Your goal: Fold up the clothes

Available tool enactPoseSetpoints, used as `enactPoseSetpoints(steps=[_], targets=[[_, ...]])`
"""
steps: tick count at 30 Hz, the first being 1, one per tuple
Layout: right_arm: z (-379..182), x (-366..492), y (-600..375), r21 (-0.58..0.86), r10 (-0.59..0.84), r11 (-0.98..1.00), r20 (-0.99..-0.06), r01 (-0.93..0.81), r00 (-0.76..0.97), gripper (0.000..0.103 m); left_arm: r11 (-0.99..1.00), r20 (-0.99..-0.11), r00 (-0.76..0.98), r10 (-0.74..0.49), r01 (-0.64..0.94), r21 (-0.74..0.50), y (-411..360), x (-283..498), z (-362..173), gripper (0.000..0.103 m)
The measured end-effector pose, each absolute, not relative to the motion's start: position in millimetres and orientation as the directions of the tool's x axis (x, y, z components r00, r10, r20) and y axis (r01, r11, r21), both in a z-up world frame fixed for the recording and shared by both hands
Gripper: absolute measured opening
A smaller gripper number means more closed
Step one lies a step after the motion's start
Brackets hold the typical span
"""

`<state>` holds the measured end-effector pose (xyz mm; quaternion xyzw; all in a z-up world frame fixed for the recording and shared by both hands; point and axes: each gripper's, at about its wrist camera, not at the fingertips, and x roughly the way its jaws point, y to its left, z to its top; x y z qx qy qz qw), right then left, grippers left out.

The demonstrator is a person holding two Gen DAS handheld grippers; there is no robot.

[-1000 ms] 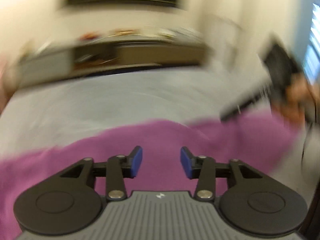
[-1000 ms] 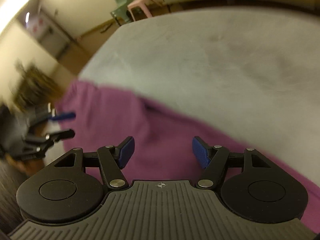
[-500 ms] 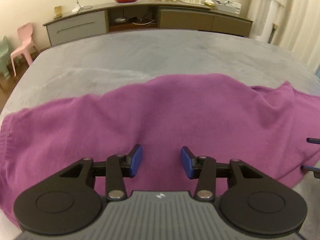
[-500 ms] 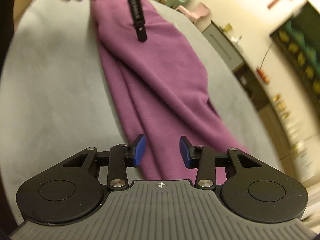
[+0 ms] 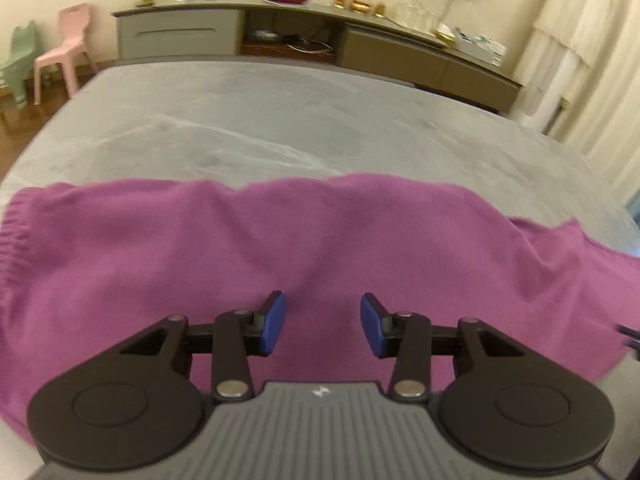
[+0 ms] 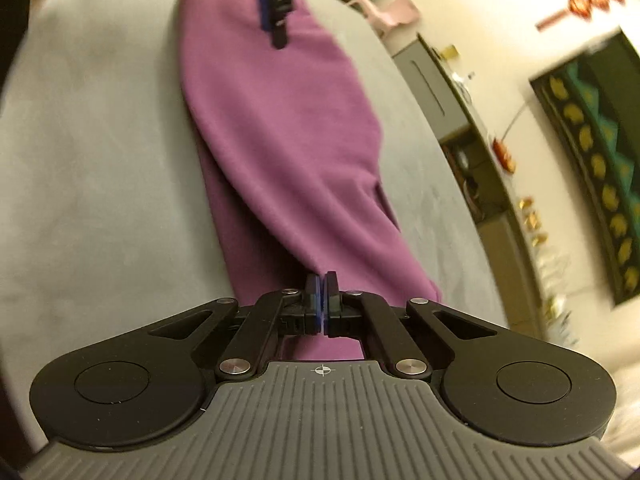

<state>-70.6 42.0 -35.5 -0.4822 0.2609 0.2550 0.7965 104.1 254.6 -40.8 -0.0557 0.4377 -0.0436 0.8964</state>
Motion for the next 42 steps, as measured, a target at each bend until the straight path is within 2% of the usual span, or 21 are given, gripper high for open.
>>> enactPoseSetpoints(steps=[5, 9, 12, 15, 18, 22, 23, 25, 27, 30, 31, 32, 42], targets=[[-41, -66, 21, -0.548, 0.169, 0.449, -0.724, -0.706, 0.669, 0.0, 0.992, -0.789, 0.612, -0.062, -0.052, -0.118, 268, 107, -42, 0.042], [-61, -73, 13, -0.561, 0.158, 0.455, -0.714, -0.692, 0.682, 0.0, 0.995, -0.789, 0.614, -0.034, -0.049, -0.081, 265, 107, -43, 0.044], [-69, -72, 1, -0.618, 0.137, 0.461, -0.66, -0.637, 0.739, 0.011, 0.997, -0.788, 0.615, -0.013, -0.048, -0.053, 263, 107, -43, 0.045], [-65, -75, -30, -0.613, 0.069, 0.531, -0.656, -0.585, 0.751, 0.011, 0.999, -0.787, 0.617, 0.008, -0.046, -0.026, 260, 107, -43, 0.044], [-71, -69, -76, -0.664, -0.068, 0.539, -0.647, -0.518, 0.759, 0.011, 0.999, -0.785, 0.618, 0.029, -0.044, 0.002, 258, 108, -44, 0.045], [-75, -56, -119, -0.679, -0.153, 0.537, -0.662, -0.501, 0.733, 0.012, 0.999, -0.785, 0.618, 0.043, -0.048, 0.017, 256, 108, -44, 0.046], [-75, -54, -121, -0.68, -0.147, 0.528, -0.663, -0.508, 0.734, 0.015, 0.999, -0.785, 0.618, 0.044, -0.049, 0.017, 255, 108, -44, 0.046], [-72, -56, -123, -0.682, -0.139, 0.51, -0.667, -0.524, 0.732, 0.03, 0.998, -0.785, 0.618, 0.046, -0.053, 0.017, 255, 108, -44, 0.046], [-70, -53, -119, -0.674, -0.117, 0.508, -0.671, -0.537, 0.732, 0.033, 0.998, -0.784, 0.619, 0.046, -0.052, 0.017, 255, 108, -44, 0.047], [-74, -51, -113, -0.692, -0.111, 0.458, -0.667, -0.558, 0.737, 0.031, 0.998, -0.783, 0.621, 0.047, -0.052, 0.018, 255, 108, -44, 0.047], [-76, -50, -112, -0.7, -0.115, 0.438, -0.666, -0.564, 0.737, 0.019, 0.998, -0.782, 0.621, 0.047, -0.052, 0.019, 255, 108, -44, 0.048], [-76, -45, -113, -0.687, -0.128, 0.444, -0.684, -0.575, 0.719, 0.002, 0.998, -0.782, 0.621, 0.047, -0.052, 0.019, 255, 109, -44, 0.048], [-71, -26, -154, -0.623, -0.196, 0.481, -0.762, -0.617, 0.617, 0.0, 0.997, -0.785, 0.617, 0.061, -0.067, 0.025, 259, 110, -43, 0.052]])
